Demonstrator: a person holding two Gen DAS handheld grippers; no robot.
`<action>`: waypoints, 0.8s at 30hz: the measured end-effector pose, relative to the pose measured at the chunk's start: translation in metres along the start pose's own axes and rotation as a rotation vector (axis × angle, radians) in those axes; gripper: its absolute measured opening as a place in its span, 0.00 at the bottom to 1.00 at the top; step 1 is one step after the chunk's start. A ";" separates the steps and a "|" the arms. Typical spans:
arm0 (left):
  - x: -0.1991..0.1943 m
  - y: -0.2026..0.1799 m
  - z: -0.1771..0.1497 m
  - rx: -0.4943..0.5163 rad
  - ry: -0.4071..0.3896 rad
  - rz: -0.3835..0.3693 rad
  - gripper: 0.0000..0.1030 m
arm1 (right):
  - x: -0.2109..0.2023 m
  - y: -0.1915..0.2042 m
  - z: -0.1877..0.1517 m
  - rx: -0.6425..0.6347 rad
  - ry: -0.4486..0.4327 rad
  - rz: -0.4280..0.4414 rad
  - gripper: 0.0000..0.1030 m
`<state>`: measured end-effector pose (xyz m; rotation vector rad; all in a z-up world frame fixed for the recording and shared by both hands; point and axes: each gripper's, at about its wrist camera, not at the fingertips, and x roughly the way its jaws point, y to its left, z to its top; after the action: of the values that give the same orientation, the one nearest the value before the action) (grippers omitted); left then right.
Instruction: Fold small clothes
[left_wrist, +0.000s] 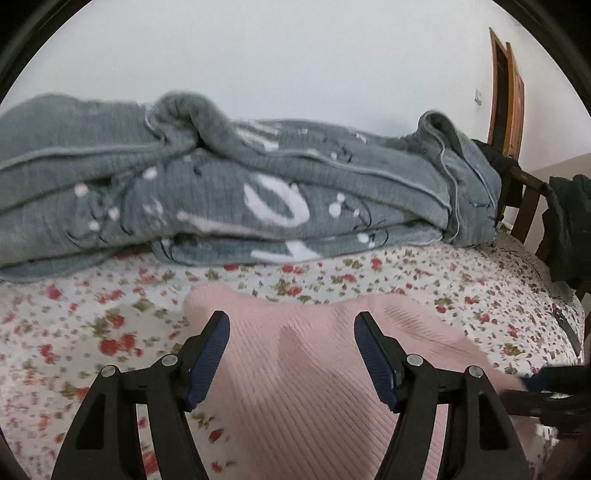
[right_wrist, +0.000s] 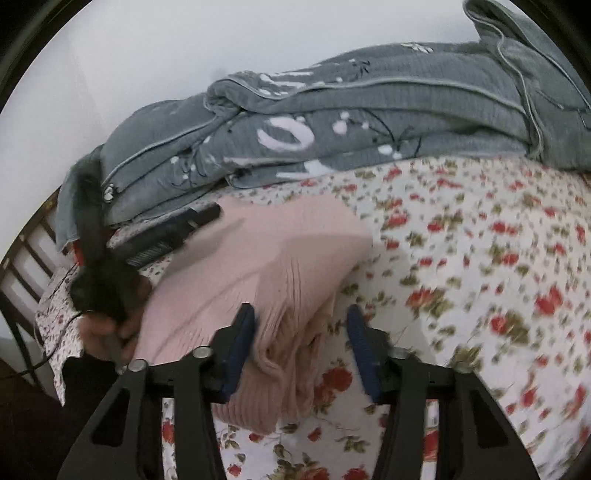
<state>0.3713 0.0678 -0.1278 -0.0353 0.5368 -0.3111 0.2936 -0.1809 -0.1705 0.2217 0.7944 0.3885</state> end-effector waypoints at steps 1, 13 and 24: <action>-0.008 0.001 -0.001 -0.006 -0.010 0.012 0.66 | 0.003 0.002 -0.003 0.013 -0.008 0.021 0.14; -0.070 -0.004 -0.069 -0.113 0.176 0.067 0.67 | 0.009 0.000 -0.027 -0.048 -0.045 -0.138 0.11; -0.088 -0.024 -0.072 -0.115 0.211 0.093 0.67 | -0.035 0.030 -0.029 -0.109 -0.173 -0.093 0.29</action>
<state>0.2562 0.0745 -0.1436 -0.0892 0.7635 -0.1938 0.2428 -0.1665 -0.1577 0.1144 0.6092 0.3188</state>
